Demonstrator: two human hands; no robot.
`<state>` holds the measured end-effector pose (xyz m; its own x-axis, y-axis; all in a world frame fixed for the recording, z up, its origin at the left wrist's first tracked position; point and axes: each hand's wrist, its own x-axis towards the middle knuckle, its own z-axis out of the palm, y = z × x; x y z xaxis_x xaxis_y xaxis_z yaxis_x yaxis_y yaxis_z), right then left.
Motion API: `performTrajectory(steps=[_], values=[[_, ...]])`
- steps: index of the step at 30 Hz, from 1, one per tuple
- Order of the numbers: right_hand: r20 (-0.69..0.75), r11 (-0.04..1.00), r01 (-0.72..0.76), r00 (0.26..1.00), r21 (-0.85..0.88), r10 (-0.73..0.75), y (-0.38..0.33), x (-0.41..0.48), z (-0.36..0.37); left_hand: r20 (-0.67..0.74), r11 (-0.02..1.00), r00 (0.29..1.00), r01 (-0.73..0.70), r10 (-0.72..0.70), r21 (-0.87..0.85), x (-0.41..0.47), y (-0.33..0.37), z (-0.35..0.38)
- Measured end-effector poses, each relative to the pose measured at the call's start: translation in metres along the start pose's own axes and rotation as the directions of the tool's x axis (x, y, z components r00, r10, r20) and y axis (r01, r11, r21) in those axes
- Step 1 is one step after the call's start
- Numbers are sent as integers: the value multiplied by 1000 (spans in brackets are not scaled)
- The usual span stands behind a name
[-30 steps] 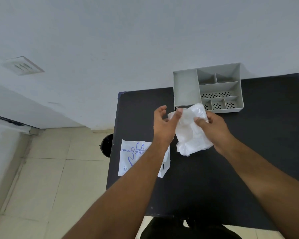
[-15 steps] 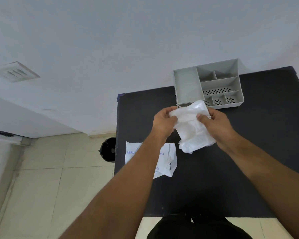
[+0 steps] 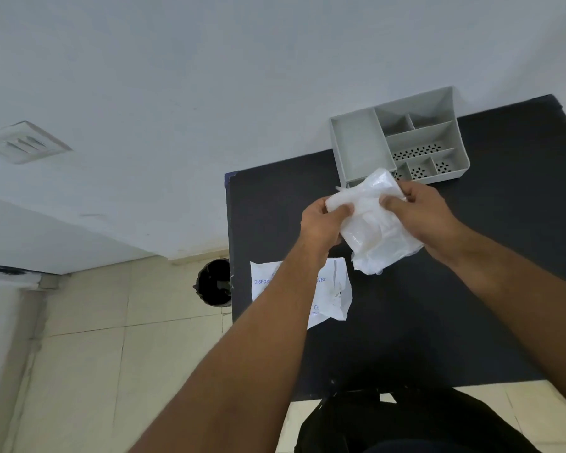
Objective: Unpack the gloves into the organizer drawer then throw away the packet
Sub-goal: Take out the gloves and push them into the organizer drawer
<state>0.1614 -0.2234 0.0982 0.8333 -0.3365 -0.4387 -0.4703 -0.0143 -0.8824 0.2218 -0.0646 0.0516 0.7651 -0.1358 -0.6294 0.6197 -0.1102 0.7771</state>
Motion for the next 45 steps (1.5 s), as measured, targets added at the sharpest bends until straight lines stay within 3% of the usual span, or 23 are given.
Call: performTrajectory(steps=[6,8,13,17,29,32,38,45], values=[[-20,1000,0,1000,-18,0,4,2,-2,45,991,996,84,-80,-100,-6,0,2],[0,998,18,1000,-56,-18,4,5,-6,56,996,997,64,-60,-62,-7,1,12],[41,990,43,998,-134,-38,5,15,-15,-73,998,997,-6,2,-59,-4,-2,38],[29,996,-31,999,-86,34,13,28,-28,-114,998,993,-22,15,-60,-1,-6,46],[-7,980,-198,980,-3,198,44,71,-35,-382,999,923,35,-44,-29,23,-10,58],[-54,976,-216,975,-17,215,49,78,-30,-375,996,925,78,-58,39,25,-11,59],[-164,976,-99,984,-192,68,55,83,-16,-364,971,930,40,49,234,33,-12,59],[-179,912,0,981,-409,-80,67,85,-13,-362,924,908,-67,213,376,40,-11,65]])
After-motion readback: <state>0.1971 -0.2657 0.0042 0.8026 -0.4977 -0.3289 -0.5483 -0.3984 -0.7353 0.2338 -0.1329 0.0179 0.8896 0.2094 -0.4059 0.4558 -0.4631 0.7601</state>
